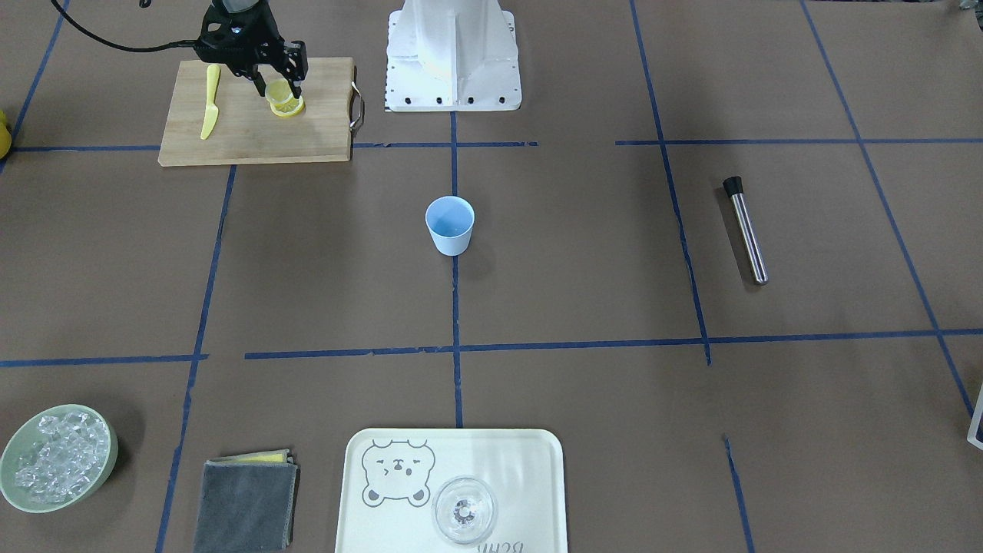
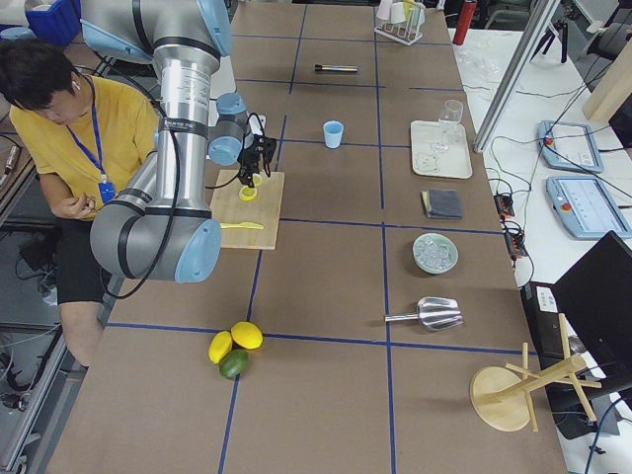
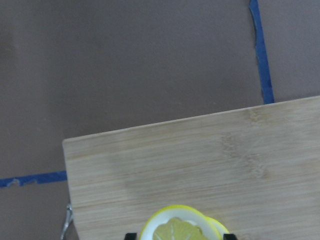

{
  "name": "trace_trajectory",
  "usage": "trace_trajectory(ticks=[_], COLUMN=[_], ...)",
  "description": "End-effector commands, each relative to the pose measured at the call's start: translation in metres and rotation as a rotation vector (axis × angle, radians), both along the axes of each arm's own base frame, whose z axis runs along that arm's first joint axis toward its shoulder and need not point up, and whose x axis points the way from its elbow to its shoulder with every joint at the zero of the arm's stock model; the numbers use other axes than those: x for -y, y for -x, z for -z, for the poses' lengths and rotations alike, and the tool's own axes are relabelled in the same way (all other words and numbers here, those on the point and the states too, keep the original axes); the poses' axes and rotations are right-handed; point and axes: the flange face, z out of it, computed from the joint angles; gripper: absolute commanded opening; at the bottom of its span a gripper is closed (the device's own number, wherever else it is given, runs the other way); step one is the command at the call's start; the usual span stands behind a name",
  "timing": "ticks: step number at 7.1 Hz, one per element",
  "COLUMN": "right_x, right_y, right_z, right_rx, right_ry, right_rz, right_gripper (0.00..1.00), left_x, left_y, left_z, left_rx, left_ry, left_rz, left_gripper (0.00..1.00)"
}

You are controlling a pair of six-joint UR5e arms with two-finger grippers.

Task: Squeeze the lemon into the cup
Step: 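Carry the lemon slice with the right gripper over the blue cup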

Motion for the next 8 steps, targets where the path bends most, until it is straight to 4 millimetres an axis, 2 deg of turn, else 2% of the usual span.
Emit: trace_trajectory(ticks=[1, 2, 3, 4, 5, 6, 7, 8], right_x=[0.022, 0.039, 0.062, 0.084, 0.106, 0.125, 0.149, 0.164], right_y=[0.011, 0.020, 0.042, 0.074, 0.093, 0.096, 0.117, 0.134], right_z=[0.035, 0.058, 0.083, 0.114, 0.148, 0.164, 0.181, 0.196], right_rx=[0.068, 0.090, 0.095, 0.094, 0.097, 0.112, 0.116, 0.119], right_ry=[0.022, 0.048, 0.052, 0.050, 0.046, 0.061, 0.061, 0.064], right_rz=[-0.028, -0.040, -0.069, -0.099, -0.130, -0.142, -0.169, -0.186], right_gripper=[0.63, 0.63, 0.63, 0.63, 0.63, 0.63, 0.63, 0.64], left_x=[0.000, -0.001, -0.001, -0.001, -0.001, -0.003, -0.005, -0.004], left_y=[-0.001, -0.001, -0.001, -0.001, -0.001, -0.001, 0.000, 0.000], left_z=[0.000, 0.000, 0.000, -0.001, -0.001, -0.002, -0.001, 0.000], left_rx=[-0.010, -0.010, -0.010, -0.011, -0.011, -0.011, -0.011, -0.011], left_ry=[0.001, 0.003, 0.003, 0.004, 0.004, 0.007, 0.006, 0.004], left_rz=[-0.001, -0.001, -0.001, -0.001, -0.001, -0.001, 0.000, 0.000], left_gripper=[1.00, 1.00, 1.00, 1.00, 1.00, 1.00, 1.00, 1.00])
